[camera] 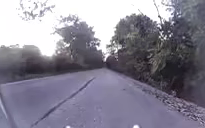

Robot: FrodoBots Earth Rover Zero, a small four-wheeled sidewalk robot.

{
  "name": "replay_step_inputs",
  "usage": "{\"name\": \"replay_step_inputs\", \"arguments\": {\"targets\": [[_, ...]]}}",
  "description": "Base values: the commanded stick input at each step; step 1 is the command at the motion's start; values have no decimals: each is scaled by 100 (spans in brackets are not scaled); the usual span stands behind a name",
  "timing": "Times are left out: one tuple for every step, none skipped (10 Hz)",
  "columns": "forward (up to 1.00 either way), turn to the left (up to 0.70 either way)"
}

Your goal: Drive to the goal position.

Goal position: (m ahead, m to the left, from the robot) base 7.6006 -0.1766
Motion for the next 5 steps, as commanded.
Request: {"name": "replay_step_inputs", "arguments": {"targets": [[70, 0], [70, 0], [70, 0], [70, 0], [70, 0]]}}
